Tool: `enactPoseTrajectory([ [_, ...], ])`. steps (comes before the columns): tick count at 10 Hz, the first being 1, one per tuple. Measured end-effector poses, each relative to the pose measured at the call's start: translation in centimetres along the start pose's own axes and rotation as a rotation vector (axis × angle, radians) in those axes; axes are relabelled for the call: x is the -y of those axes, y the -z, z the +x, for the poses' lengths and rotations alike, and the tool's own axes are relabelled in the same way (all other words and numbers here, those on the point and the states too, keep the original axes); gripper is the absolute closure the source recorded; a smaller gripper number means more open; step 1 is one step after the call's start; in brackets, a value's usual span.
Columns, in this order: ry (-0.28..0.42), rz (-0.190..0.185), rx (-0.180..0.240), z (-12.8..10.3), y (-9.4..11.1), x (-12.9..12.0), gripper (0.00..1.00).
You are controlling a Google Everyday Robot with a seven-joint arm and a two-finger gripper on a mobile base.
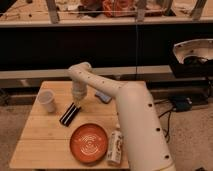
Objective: Push the eraser across the table
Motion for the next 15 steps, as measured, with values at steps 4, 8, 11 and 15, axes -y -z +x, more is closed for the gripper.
enactPoseTrajectory([
  [4, 0.002, -0.007, 0.000, -0.07, 0.10, 0.23, 0.98],
  [8, 0.011, -0.027, -0.003, -0.29, -0.15, 0.31, 0.98],
  [11, 0.010, -0.028, -0.003, -0.22, 0.06, 0.25, 0.98],
  [15, 0.017, -0.042, -0.007, -0.41, -0.11, 0.22, 0.98],
])
